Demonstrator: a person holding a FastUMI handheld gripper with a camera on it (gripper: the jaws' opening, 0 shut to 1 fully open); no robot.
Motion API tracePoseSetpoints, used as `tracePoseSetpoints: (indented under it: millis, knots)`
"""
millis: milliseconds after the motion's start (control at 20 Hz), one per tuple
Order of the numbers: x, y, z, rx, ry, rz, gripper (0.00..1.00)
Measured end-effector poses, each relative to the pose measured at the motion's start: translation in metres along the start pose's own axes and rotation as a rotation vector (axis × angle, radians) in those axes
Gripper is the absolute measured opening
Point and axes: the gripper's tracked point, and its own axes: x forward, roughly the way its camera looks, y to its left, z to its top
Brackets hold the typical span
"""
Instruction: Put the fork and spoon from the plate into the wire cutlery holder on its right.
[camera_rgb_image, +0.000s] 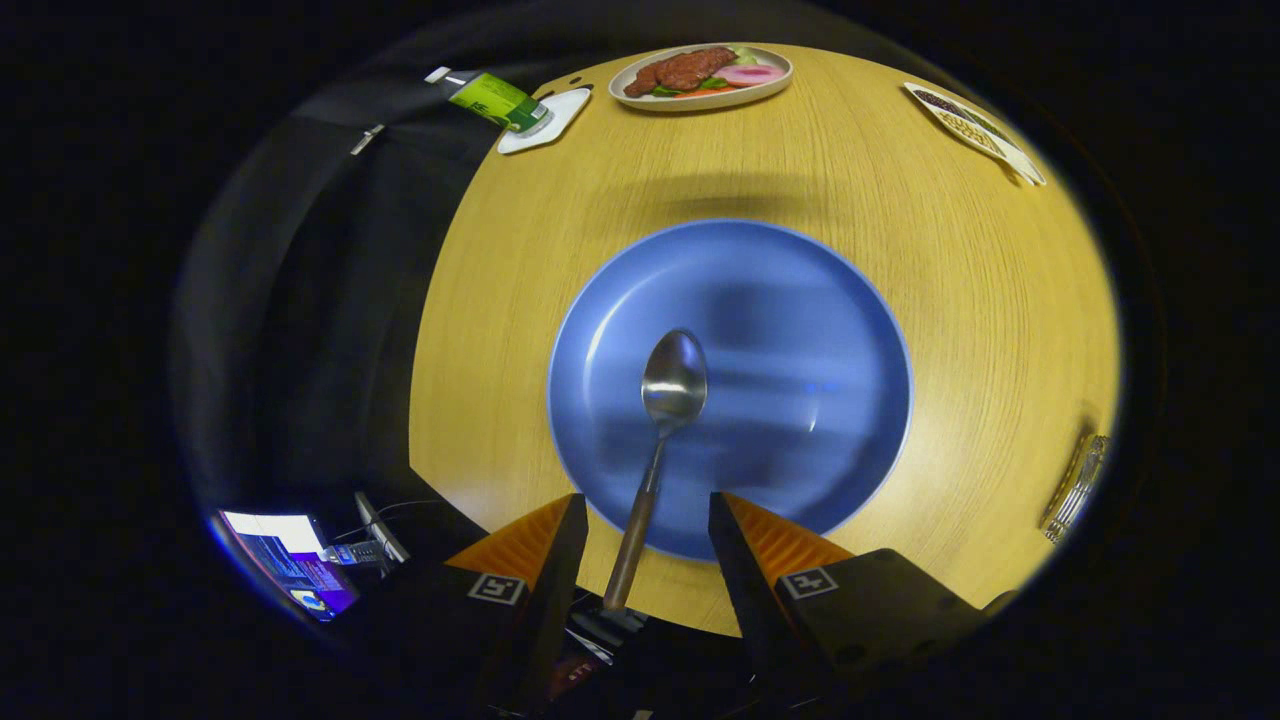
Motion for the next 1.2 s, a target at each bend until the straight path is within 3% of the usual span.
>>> tracePoseSetpoints:
  millis: [100,200,250,400,500,600,1200]
  knots:
    - [0.011,-0.001,0.0,0.006,0.007,-0.022,0.77]
    - [0.021,-0.004,0.001,0.013,0.006,-0.045,0.66]
    - [0.026,-0.003,0.0,0.016,0.012,-0.048,0.55]
    - [0.034,-0.002,-0.007,0.028,0.036,-0.044,0.52]
    - [0.037,-0.005,-0.007,0.039,0.029,-0.057,0.23]
    - [0.03,-0.007,-0.005,0.043,0.024,-0.046,0.13]
    - [-0.047,-0.029,0.014,0.09,-0.091,0.091,0.09]
